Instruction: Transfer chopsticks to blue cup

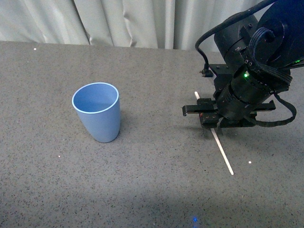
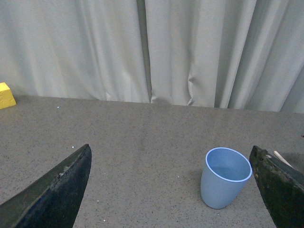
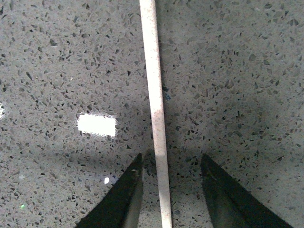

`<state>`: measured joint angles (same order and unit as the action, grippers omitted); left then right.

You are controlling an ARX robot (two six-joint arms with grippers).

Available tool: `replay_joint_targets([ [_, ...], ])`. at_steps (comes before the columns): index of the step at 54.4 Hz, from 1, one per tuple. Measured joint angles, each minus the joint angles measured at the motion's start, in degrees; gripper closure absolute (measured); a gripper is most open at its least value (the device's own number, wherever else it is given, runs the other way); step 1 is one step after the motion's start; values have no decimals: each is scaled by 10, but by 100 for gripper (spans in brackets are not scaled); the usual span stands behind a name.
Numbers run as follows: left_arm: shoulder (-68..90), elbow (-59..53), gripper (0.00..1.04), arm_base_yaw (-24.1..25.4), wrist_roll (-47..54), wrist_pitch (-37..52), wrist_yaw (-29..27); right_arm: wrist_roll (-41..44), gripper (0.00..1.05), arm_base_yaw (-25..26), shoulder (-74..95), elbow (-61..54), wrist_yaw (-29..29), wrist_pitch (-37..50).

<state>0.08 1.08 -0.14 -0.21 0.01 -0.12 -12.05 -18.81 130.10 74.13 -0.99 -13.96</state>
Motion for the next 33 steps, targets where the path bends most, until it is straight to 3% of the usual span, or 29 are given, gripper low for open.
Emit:
replay_joint_targets([
  [4,0,0,7,0,0,0,0,0,86,0,1,3,0,-3],
  [12,0,0,7,0,0,0,0,-3,104,3,1,2,6,-2],
  [23,0,0,7,0,0,0,0,-13,104,5,-22,-35,23,48],
  [33,0,0,7,0,0,0,0,-7,104,-5,-106,-115,32,193],
])
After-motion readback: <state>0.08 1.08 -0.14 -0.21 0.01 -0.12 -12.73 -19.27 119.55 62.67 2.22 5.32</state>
